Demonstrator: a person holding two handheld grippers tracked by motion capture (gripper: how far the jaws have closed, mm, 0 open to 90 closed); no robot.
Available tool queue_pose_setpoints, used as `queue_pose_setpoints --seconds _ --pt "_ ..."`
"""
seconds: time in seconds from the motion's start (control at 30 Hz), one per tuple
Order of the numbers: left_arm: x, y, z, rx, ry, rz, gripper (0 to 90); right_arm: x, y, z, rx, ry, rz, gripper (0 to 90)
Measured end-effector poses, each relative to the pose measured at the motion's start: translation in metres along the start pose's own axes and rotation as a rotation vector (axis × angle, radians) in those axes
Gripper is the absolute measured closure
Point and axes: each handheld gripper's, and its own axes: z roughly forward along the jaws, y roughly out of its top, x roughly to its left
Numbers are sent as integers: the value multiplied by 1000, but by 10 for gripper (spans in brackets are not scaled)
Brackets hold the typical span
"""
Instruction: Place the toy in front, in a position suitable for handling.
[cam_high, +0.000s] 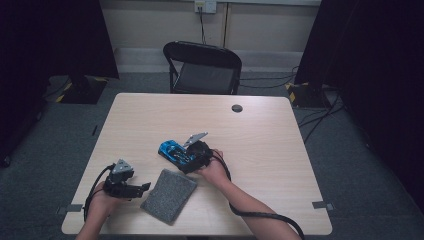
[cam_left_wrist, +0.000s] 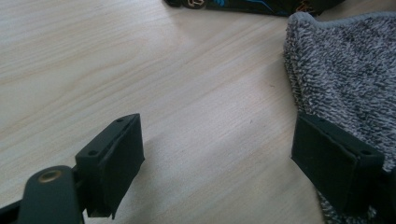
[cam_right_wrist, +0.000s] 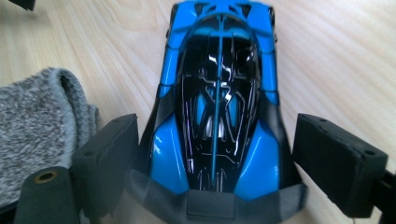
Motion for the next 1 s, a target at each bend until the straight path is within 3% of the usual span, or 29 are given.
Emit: queue_pose_setpoints --seconds 0.17,0.47,0.6,0.77,1.0 --pt "2 -1 0 7 1 5 167 -2 -5 6 -12 8 26 150" --pt "1 -1 1 9 2 0 169 4 -6 10 -14 -43 -16 149" --pt "2 -1 1 12 1 -1 173 5 -7 9 -39 -36 -24 231" --pt "3 -1 0 14 6 4 175 7 -6 9 -26 -54 -4 241" --pt "5 -2 -2 9 10 -8 176 4 -1 6 3 -44 -5 244"
